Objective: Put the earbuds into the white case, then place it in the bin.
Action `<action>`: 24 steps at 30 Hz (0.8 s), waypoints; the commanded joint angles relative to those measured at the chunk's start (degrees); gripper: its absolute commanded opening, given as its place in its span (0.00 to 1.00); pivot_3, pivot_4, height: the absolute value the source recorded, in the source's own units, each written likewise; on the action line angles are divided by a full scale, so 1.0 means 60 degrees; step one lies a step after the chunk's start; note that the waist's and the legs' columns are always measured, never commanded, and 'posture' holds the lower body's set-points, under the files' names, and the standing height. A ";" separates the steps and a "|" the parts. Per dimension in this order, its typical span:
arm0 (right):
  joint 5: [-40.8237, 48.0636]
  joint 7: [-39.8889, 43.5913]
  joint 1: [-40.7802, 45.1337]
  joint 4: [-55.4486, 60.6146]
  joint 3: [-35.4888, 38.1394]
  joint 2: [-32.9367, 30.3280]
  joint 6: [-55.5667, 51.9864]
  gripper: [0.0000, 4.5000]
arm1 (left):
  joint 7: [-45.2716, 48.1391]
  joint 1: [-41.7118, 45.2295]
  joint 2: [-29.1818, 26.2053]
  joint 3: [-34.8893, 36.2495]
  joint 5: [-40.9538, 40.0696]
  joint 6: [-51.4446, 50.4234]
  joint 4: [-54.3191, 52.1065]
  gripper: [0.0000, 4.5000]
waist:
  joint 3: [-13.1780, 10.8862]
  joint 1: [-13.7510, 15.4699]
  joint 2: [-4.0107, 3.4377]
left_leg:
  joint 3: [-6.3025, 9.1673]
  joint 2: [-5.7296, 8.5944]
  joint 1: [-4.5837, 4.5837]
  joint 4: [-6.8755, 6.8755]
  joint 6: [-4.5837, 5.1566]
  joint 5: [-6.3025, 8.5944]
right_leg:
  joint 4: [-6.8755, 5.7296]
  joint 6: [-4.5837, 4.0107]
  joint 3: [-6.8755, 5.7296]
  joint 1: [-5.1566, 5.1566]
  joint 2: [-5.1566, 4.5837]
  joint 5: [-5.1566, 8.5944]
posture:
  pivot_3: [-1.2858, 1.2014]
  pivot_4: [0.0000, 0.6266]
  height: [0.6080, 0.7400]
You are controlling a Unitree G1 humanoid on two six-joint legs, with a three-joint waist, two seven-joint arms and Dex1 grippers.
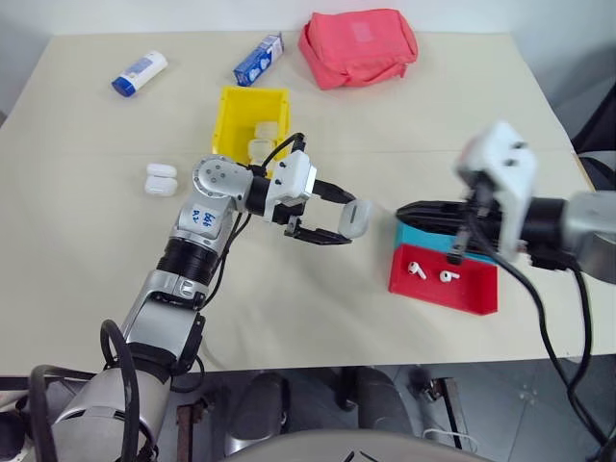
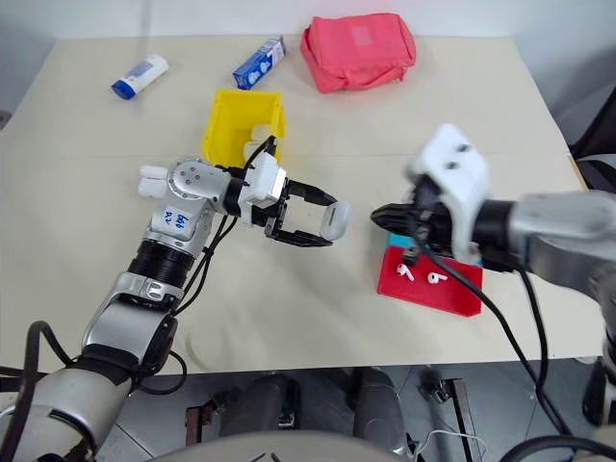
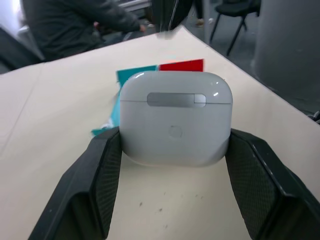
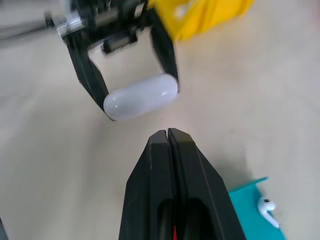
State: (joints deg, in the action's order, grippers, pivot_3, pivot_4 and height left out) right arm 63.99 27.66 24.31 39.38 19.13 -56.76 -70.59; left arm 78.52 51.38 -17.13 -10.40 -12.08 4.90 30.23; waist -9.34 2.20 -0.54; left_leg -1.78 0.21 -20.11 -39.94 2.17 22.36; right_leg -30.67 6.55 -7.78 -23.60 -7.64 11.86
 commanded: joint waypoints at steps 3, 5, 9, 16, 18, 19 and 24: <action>-0.0268 0.2360 -0.3150 0.0059 0.3094 0.0935 0.2171 0.05 | -0.0742 0.0307 0.0123 0.0635 -0.0363 -0.0179 -0.0133 0.61 | 0.0002 0.0134 0.0006 | -0.0027 0.0004 0.0007 -0.0005 0.0012 -0.0004 | 0.0007 0.0020 0.0011 0.0012 0.0007 -0.0020 | 0.52 0.24 1.00; -0.0677 0.3296 -0.4094 -0.0310 0.3555 0.1287 0.3094 0.13 | -0.0985 0.0410 0.0141 0.0817 -0.0446 -0.0281 -0.0064 0.61 | 0.0002 0.0166 0.0006 | -0.0033 0.0006 0.0013 -0.0009 0.0020 -0.0008 | 0.0009 0.0023 0.0021 0.0019 0.0010 -0.0032 | 0.52 0.24 1.00; -0.0732 0.4918 -0.5209 -0.1158 0.4102 0.1716 0.4279 0.42 | -0.1074 0.0252 0.0006 0.0906 -0.0487 -0.0556 -0.0390 0.61 | 0.0002 0.0128 0.0004 | -0.0051 0.0007 0.0024 -0.0007 0.0029 -0.0007 | 0.0015 0.0033 0.0042 0.0018 0.0013 -0.0045 | 0.52 0.24 1.00; -0.0769 0.6387 -0.6071 -0.1803 0.4269 0.1602 0.5146 0.97 | -0.1529 0.0086 -0.0257 0.1152 -0.0429 -0.0852 -0.0720 0.61 | 0.0001 0.0132 0.0001 | -0.0051 0.0005 0.0028 -0.0003 0.0026 -0.0008 | 0.0015 0.0030 0.0042 0.0015 0.0015 -0.0044 | 0.52 0.24 1.00; -0.1007 0.6215 -0.6037 -0.1859 0.4125 0.1564 0.5318 0.99 | -0.2067 0.0217 -0.0389 0.1317 -0.0262 -0.0902 -0.0511 0.61 | 0.0001 0.0128 0.0001 | -0.0051 0.0005 0.0031 -0.0002 0.0025 -0.0008 | 0.0014 0.0030 0.0043 0.0014 0.0013 -0.0044 | 0.52 0.24 1.00; -0.1112 0.6122 -0.6010 -0.1866 0.4055 0.1546 0.5375 0.99 | -0.2468 0.0336 -0.0483 0.1401 -0.0092 -0.0930 -0.0291 0.61 | 0.0001 0.0130 0.0001 | -0.0051 0.0005 0.0035 -0.0003 0.0024 -0.0008 | 0.0014 0.0030 0.0046 0.0015 0.0012 -0.0044 | 0.52 0.24 1.00; -0.1304 0.5800 -0.5853 -0.1867 0.3812 0.1566 0.5562 0.99 | -0.4728 0.1009 -0.0910 0.1629 0.0860 -0.1029 0.1086 0.61 | 0.0000 0.0153 0.0002 | -0.0053 0.0007 0.0039 -0.0001 0.0019 -0.0007 | 0.0012 0.0030 0.0047 0.0015 0.0012 -0.0044 | 0.52 0.24 1.00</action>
State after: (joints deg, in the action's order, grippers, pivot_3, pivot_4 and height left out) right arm 56.14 62.91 -11.48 27.68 41.68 -46.65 -38.49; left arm 54.53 55.03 -22.14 -1.87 -8.41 -1.26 35.44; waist -9.34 3.12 -0.53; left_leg -2.10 0.26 -19.87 -39.95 2.28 22.32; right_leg -30.60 6.73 -7.50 -23.51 -7.57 11.59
